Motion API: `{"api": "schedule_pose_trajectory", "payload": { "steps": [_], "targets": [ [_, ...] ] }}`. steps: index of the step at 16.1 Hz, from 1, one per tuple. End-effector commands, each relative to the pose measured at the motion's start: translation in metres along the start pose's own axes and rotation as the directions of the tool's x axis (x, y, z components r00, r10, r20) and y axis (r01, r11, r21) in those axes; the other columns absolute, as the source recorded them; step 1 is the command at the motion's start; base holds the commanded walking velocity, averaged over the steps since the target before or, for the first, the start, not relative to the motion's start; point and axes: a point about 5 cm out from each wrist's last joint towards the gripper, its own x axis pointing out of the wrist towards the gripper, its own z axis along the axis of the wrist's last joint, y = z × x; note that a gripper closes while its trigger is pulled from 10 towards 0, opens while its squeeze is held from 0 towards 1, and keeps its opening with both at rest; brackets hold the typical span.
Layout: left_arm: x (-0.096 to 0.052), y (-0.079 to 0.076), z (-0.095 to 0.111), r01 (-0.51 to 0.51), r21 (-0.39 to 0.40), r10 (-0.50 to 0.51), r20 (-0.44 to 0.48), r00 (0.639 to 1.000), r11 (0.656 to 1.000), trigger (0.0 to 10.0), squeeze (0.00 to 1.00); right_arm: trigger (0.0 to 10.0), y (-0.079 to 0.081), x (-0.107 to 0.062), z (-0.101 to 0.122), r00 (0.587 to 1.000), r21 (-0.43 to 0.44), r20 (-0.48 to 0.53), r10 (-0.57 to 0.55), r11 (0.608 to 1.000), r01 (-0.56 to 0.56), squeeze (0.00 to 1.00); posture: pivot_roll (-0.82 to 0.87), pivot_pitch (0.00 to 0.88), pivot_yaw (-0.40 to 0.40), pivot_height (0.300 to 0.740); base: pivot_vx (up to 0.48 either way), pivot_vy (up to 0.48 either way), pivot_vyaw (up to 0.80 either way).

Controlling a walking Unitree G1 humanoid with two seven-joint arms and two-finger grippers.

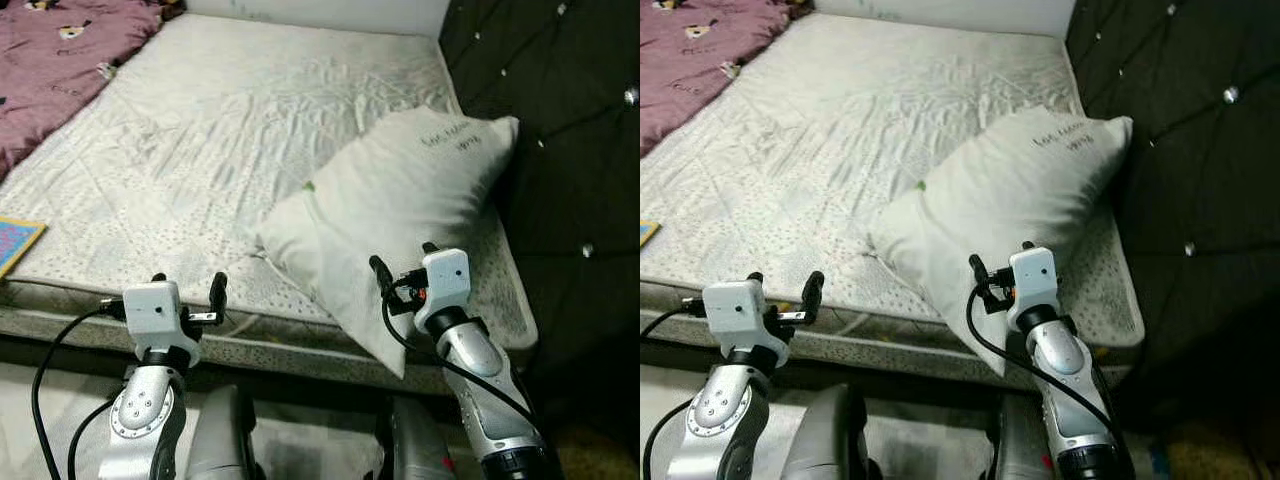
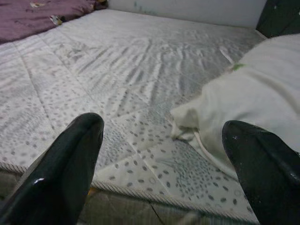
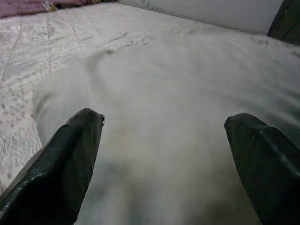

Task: Clean up the room

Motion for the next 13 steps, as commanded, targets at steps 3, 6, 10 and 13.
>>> {"api": "schedule_pose_trajectory", "payload": {
  "steps": [3,6,10,13],
  "targets": [
    [0.001,-0.001,-0.011,-0.014,0.013,0.015,-0.105,0.994,1.000,10.0,0.00,10.0,-0.011,-0.003,-0.011,0.992,-0.003,-0.120,-0.043,0.999,0.043,0.00,0.04,0.106,-0.027,0.537,0.000,0.000,0.00],
    [-0.001,-0.005,-0.011,0.010,0.012,-0.009,-0.107,0.994,1.000,10.0,0.00,10.0,-0.007,-0.006,-0.018,0.979,0.019,-0.203,-0.019,1.000,0.023,0.00,0.04,0.105,-0.027,0.537,0.000,0.000,0.00],
    [0.000,-0.005,-0.011,0.015,0.013,-0.014,-0.118,0.993,1.000,10.0,0.00,0.0,0.012,0.011,-0.007,0.982,0.079,-0.185,0.039,0.997,-0.025,0.00,0.05,0.101,-0.022,0.537,0.000,0.000,0.00],
    [-0.001,-0.004,-0.010,0.012,0.014,-0.011,-0.114,0.993,1.000,10.0,0.00,0.0,0.016,0.021,0.001,0.985,0.092,-0.169,0.044,0.995,-0.029,0.00,0.05,0.099,-0.023,0.537,0.000,0.000,0.00]
  ]
}}
